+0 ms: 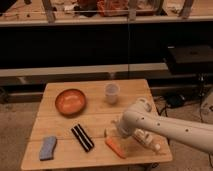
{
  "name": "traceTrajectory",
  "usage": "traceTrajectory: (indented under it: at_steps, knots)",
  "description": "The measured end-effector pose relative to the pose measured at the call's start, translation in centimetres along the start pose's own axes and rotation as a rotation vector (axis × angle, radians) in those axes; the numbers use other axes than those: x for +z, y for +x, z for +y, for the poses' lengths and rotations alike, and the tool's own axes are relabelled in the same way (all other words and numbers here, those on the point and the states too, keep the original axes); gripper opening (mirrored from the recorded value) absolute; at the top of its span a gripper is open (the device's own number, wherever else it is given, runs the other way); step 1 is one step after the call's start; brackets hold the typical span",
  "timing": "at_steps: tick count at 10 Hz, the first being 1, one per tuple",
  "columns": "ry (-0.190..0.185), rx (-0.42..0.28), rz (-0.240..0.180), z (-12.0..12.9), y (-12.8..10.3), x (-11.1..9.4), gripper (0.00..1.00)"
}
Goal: Place the pepper in the ceramic bowl
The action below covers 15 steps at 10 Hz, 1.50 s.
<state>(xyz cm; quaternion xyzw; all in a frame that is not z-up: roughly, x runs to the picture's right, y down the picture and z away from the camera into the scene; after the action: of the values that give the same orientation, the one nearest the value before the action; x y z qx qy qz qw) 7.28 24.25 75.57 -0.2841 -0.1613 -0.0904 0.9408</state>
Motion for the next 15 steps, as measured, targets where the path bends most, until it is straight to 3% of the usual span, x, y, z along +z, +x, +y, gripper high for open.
traceTrajectory:
  at_steps: [3, 7, 9, 11, 13, 14, 15]
  knots:
    - [-0.001, 0.044, -0.007, 1.2, 0.0, 0.9, 0.80]
    - [0.046, 0.136, -0.021, 2.2, 0.5, 1.9, 0.80]
    - [0.048, 0.153, -0.022, 2.3, 0.5, 2.6, 0.80]
    - [0.034, 0.159, -0.026, 2.3, 0.3, 3.5, 0.80]
    - [-0.008, 0.131, -0.043, 2.4, -0.3, 4.7, 0.80]
    - [-0.026, 0.108, -0.052, 2.5, -0.7, 5.2, 0.76]
    - [-0.039, 0.095, -0.058, 2.7, -1.0, 5.5, 0.65]
